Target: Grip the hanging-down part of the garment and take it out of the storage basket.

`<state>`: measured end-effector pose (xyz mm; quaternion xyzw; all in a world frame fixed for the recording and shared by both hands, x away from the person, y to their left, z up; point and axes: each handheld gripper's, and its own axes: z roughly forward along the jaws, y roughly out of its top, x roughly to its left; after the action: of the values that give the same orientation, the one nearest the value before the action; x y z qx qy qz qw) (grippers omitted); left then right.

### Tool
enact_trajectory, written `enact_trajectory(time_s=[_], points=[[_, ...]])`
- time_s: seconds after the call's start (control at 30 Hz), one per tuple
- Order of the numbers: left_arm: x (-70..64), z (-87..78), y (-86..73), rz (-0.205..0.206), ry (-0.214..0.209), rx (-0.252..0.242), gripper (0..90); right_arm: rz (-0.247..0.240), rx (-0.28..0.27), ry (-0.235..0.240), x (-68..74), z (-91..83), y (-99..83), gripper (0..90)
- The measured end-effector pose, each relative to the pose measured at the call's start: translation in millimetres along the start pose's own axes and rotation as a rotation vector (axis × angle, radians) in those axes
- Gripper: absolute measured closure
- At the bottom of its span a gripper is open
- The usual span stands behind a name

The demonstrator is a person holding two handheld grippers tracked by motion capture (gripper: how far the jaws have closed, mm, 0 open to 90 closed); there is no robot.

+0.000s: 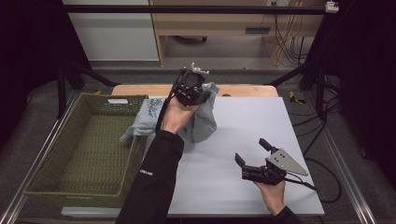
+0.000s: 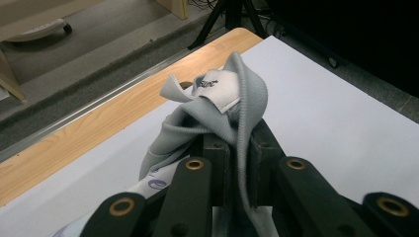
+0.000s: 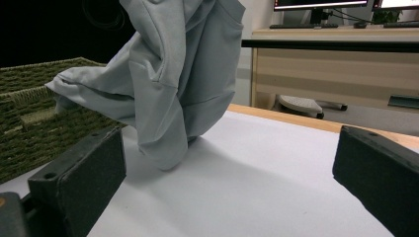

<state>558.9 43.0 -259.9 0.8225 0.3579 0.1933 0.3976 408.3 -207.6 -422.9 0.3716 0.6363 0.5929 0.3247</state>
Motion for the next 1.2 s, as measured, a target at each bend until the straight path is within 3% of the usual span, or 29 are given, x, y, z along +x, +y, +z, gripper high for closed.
enact_trajectory(time_s=[0.03,0.1,0.27,0.33,0.37,0.4,0.53,0.57,0.6,0.77,1.0,1.07,1.1,1.17,1.2], points=[[-0.1,0.0,-0.1,0.002,0.0,0.003,80.5,-0.018,0.001,0.006,-1.4,-0.3,0.2,0.3],[0.0,-0.4,-0.3,0.001,-0.001,0.002,80.5,0.006,-0.008,0.005,-0.2,0.6,0.8,0.3],[1.2,-2.5,-0.1,-0.001,-0.001,0.008,80.6,0.015,0.0,0.01,-0.4,1.5,3.0,0.3],[1.3,-2.3,0.8,-0.001,0.0,0.008,80.5,-0.015,0.001,0.014,-1.1,2.5,5.6,0.3],[1.2,-1.8,1.2,0.0,0.002,0.011,80.5,0.008,0.011,0.015,0.7,2.8,7.3,0.3],[0.9,-1.7,1.7,-0.001,0.002,0.014,80.5,-0.012,0.007,0.018,-0.2,3.5,7.8,0.3],[1.2,-1.0,2.9,0.002,0.0,0.021,80.5,0.016,0.008,0.018,3.6,8.0,12.1,0.3],[1.2,-1.0,2.9,0.002,0.0,0.021,80.5,-0.006,-0.003,0.018,1.9,9.6,12.6,0.3],[1.1,-1.0,3.1,0.003,0.002,0.021,80.5,0.014,0.0,0.023,2.8,10.5,14.4,0.3],[0.4,-0.7,5.6,0.002,0.006,0.03,80.5,0.011,-0.001,0.028,6.1,17.0,20.0,0.3],[-0.4,-3.4,11.1,0.003,0.022,0.048,80.5,0.019,0.01,0.068,14.5,30.3,27.2,0.3],[-0.6,-5.7,12.7,0.008,0.024,0.058,80.5,-0.006,0.013,0.073,13.9,32.3,27.2,0.3],[-1.4,-6.3,13.1,0.005,0.029,0.052,80.5,0.027,0.015,0.08,16.7,33.7,28.3,0.3],[-1.5,-8.0,13.9,0.005,0.028,0.055,80.5,0.002,0.015,0.089,19.0,40.5,27.9,0.3],[-1.3,-9.5,14.4,0.007,0.029,0.059,80.5,0.02,0.027,0.093,21.5,42.0,28.6,0.3]])
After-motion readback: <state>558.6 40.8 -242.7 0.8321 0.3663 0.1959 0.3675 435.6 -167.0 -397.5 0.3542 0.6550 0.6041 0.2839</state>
